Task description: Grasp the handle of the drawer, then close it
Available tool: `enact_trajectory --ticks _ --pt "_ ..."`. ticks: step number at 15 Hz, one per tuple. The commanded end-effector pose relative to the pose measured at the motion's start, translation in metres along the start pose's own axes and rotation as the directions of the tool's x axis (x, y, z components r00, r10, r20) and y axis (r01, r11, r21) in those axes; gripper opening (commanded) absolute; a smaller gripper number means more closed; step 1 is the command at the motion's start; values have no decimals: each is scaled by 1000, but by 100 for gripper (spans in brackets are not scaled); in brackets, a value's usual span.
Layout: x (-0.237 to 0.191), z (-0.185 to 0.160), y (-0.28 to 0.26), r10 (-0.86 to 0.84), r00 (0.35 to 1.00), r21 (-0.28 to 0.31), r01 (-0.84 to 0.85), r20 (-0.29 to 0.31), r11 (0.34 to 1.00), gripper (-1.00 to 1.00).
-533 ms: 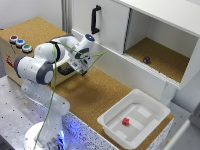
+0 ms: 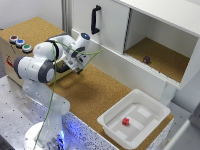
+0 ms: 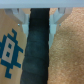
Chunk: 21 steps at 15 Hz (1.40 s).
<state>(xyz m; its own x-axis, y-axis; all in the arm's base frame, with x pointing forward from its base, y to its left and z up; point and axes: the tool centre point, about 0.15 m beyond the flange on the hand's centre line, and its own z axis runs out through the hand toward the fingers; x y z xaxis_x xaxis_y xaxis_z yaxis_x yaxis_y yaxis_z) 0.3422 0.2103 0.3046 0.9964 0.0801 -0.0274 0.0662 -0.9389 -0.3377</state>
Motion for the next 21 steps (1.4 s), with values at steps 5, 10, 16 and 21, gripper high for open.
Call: enact_trajectory --ticks 5,10,16,21 --pt "4 53 -87 -78 995 -15 79 55 997 -100" --pt "-1 68 -122 -137 988 -23 139 73 990 -100" --pt "-14 34 -118 -47 999 -25 46 -27 999 100" --pt "-39 -32 -95 44 978 -29 -51 -204 998 100"
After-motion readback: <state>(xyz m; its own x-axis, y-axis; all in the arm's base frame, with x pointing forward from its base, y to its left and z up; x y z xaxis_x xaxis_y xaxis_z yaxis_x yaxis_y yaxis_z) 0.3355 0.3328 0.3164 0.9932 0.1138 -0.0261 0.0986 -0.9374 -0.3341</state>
